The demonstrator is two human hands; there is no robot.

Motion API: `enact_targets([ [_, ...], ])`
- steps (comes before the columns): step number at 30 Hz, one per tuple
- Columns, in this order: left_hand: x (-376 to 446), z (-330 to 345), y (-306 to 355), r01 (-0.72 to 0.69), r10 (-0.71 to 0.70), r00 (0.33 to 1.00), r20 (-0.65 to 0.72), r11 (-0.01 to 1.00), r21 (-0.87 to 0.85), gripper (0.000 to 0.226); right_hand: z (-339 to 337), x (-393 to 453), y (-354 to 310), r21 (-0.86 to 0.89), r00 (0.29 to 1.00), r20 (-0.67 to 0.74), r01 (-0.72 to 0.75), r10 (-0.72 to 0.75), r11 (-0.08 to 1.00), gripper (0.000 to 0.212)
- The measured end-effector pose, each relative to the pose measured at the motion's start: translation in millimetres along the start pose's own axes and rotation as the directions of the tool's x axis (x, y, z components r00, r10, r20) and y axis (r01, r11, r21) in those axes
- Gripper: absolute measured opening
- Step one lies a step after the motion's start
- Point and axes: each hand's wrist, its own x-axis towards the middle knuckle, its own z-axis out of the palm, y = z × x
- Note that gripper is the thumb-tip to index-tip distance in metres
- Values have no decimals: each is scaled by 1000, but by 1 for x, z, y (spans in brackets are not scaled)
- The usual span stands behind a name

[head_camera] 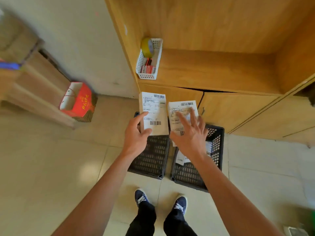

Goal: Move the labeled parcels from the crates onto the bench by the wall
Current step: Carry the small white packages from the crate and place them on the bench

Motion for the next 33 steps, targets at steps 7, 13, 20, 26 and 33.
enact_targets([
  [7, -26, -126, -3, 4, -38, 971, -235, 990, -144, 69, 12, 10, -144, -92, 956, 71, 291, -285, 952, 75],
  [13, -51, -266, -45, -16, -46, 901, -431, 990, -139, 65, 60, 3, -288, -70, 888, 141, 449, -437, 891, 79],
  [20, -87, -434, -104, -20, -91, 815, -573, 983, -184, 64, 124, -23, -457, -35, 818, 176, 561, -548, 827, 78],
  [26, -105, -536, -135, -58, -87, 741, -666, 979, -193, 66, 164, -37, -552, 2, 784, 233, 591, -575, 807, 78],
  [33, -78, -608, -159, -65, -108, 712, -693, 974, -219, 65, 213, -11, -627, 1, 771, 253, 604, -584, 797, 78],
])
